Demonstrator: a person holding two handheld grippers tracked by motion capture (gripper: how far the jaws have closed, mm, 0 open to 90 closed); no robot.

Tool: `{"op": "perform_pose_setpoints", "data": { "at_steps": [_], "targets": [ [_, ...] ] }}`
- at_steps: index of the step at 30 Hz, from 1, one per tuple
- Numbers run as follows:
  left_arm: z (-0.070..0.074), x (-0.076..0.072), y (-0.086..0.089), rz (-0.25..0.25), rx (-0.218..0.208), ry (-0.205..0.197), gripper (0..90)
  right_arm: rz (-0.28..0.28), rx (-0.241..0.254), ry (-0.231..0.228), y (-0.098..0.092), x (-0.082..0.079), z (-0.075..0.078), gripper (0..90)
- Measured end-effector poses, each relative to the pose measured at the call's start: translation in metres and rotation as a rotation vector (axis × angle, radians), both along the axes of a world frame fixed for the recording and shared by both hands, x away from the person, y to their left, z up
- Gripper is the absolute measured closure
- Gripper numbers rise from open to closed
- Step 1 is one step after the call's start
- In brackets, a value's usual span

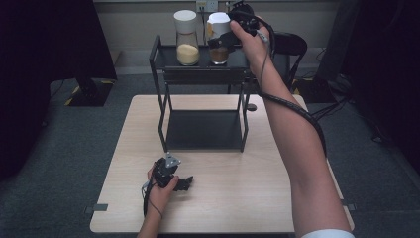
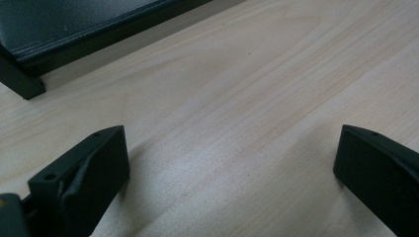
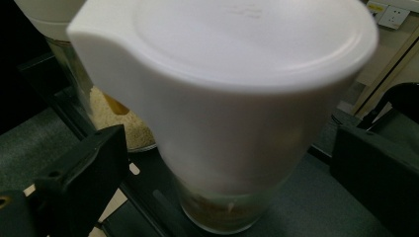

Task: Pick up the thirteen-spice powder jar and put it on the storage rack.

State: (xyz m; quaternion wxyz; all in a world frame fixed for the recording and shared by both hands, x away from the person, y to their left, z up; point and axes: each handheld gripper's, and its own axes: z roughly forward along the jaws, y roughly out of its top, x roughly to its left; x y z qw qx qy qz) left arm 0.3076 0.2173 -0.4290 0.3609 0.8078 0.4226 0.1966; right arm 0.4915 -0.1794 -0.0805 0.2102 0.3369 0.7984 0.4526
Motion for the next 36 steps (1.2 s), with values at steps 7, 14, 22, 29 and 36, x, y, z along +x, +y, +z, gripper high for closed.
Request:
{"op": "perform_pose_setpoints", "data": {
  "at_steps": [7,14,22,29,36],
  "targets": [
    [0.0,0.0,0.0,0.0,0.0,0.0,0.0,-0.01,0.02,-0.004,-0.002,-0.011,-0.003,0.9],
    [0.0,0.0,0.0,0.001,0.001,0.0,0.0,-0.028,0.032,-0.014,0.0,-0.025,-0.005,0.8],
    [0.0,0.0,0.0,0.001,0.0,0.0,0.0,-0.023,0.029,-0.023,0.003,-0.036,-0.01,1.1],
    [0.0,0.0,0.0,0.001,0.0,0.0,0.0,-0.021,0.03,-0.031,0.001,-0.046,-0.014,1.3],
    [0.0,0.0,0.0,0.002,0.0,-0.001,0.0,-0.016,0.031,-0.028,0.0,-0.052,-0.02,1.3]
  ]
}}
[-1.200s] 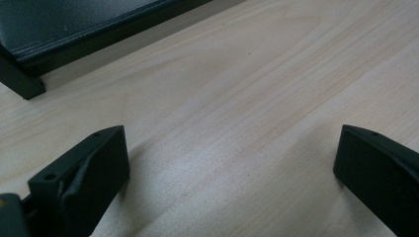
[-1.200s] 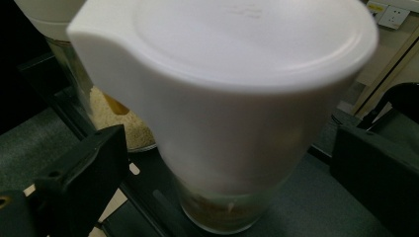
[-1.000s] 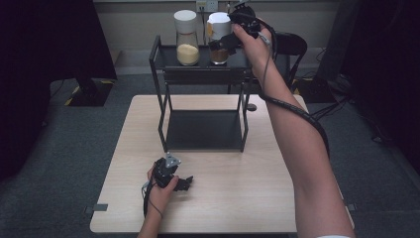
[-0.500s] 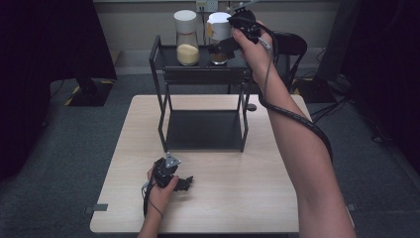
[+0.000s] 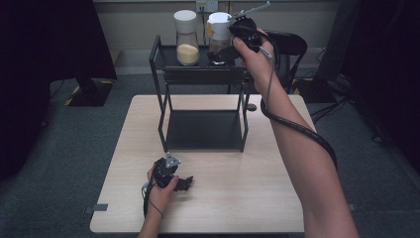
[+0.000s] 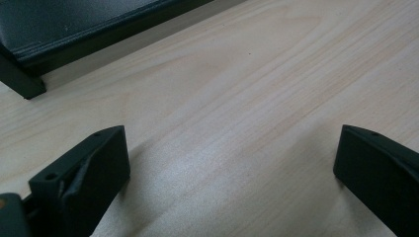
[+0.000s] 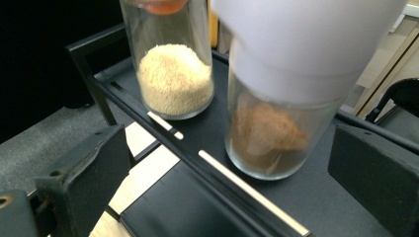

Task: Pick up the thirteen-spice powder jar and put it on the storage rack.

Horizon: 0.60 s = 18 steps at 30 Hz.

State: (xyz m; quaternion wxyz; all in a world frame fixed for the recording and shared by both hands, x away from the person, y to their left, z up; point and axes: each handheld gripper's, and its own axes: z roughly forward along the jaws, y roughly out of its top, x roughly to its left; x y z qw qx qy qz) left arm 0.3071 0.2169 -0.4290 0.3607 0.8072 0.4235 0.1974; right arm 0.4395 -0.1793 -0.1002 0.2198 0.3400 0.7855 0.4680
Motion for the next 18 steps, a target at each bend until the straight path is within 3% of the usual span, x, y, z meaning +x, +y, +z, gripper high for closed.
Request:
{"op": "perform_pose_setpoints", "data": {
  "at_steps": [18],
  "targets": [
    [0.0,0.0,0.0,-0.001,0.0,0.001,0.0,0.039,0.003,0.016,-0.001,-0.015,-0.022,1.6]
  ]
}}
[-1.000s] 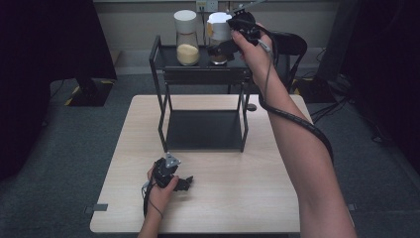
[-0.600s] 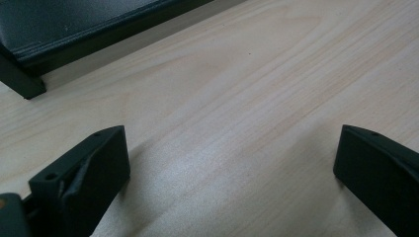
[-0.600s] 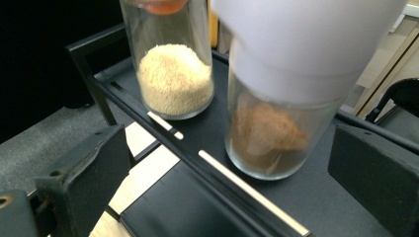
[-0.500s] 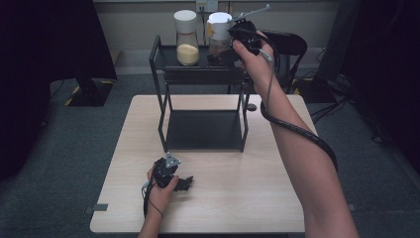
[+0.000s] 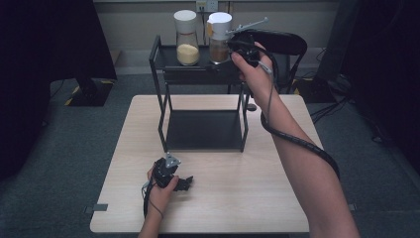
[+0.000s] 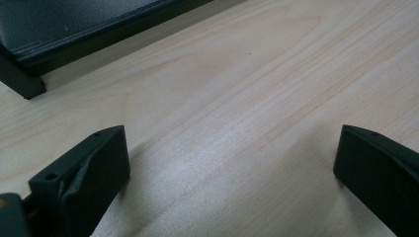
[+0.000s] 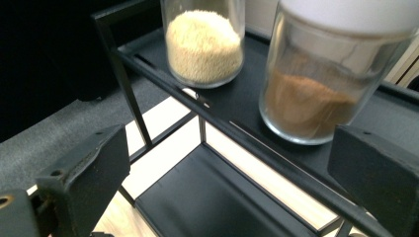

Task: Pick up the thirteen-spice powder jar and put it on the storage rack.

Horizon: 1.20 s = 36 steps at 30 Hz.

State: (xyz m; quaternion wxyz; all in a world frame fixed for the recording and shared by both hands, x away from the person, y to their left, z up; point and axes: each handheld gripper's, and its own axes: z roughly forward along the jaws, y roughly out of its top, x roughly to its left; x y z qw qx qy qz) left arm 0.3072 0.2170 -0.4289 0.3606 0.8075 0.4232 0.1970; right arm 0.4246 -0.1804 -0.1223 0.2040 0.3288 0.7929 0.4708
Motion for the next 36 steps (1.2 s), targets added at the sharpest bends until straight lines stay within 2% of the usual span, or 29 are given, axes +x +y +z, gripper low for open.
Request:
{"op": "perform_pose_setpoints", "data": {
  "at_steps": [12,36],
  "targets": [
    [0.0,0.0,0.0,0.001,-0.001,0.0,0.0,0.021,-0.01,0.005,-0.008,-0.011,-0.011,1.6],
    [0.0,0.0,0.0,-0.003,0.002,0.001,0.0,0.073,-0.004,0.03,-0.022,-0.031,-0.045,1.6]
  ]
}}
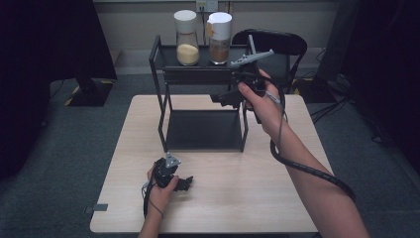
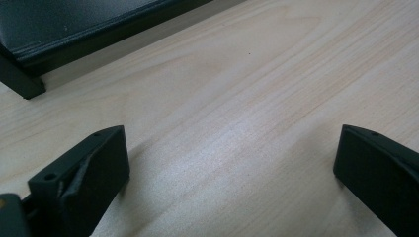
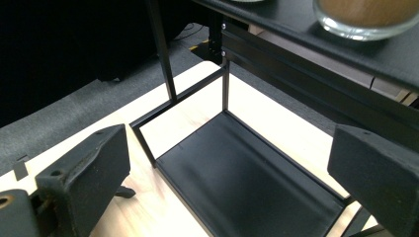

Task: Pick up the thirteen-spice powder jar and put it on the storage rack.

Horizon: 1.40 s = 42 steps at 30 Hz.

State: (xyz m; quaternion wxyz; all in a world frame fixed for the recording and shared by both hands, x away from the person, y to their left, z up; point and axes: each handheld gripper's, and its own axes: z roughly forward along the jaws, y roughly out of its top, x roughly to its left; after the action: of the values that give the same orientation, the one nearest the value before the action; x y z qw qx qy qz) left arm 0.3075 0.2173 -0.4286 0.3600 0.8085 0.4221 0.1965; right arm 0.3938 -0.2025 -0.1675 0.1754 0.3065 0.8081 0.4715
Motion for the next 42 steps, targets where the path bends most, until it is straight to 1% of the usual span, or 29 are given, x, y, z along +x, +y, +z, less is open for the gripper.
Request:
{"op": "perform_pose_setpoints", "data": {
  "at_steps": [4,8,11,15,27,37,40,42],
  "targets": [
    [0.0,0.0,0.0,0.0,0.0,0.0,0.0,0.009,0.019,0.002,-0.005,-0.004,-0.008,1.5],
    [0.0,0.0,0.0,0.0,0.0,0.0,0.0,0.017,0.027,0.01,-0.01,-0.007,-0.015,1.6],
    [0.0,0.0,0.0,0.0,0.0,0.0,0.0,0.015,0.023,0.007,-0.014,-0.01,-0.019,1.5],
    [0.0,0.0,0.0,0.0,0.0,0.0,0.0,0.017,0.036,0.014,-0.021,-0.013,-0.025,1.5],
    [0.0,0.0,0.0,-0.001,0.001,0.0,0.0,0.015,0.039,0.027,-0.039,-0.023,-0.043,1.5],
    [0.0,0.0,0.0,0.0,0.0,0.0,0.0,0.014,0.03,0.021,-0.047,-0.029,-0.055,1.5],
    [0.0,0.0,0.0,0.0,0.0,0.001,0.0,0.019,0.035,0.023,-0.051,-0.031,-0.058,1.6],
    [0.0,0.0,0.0,0.0,0.0,0.0,0.0,0.014,0.023,0.017,-0.051,-0.034,-0.06,1.5]
  ]
}}
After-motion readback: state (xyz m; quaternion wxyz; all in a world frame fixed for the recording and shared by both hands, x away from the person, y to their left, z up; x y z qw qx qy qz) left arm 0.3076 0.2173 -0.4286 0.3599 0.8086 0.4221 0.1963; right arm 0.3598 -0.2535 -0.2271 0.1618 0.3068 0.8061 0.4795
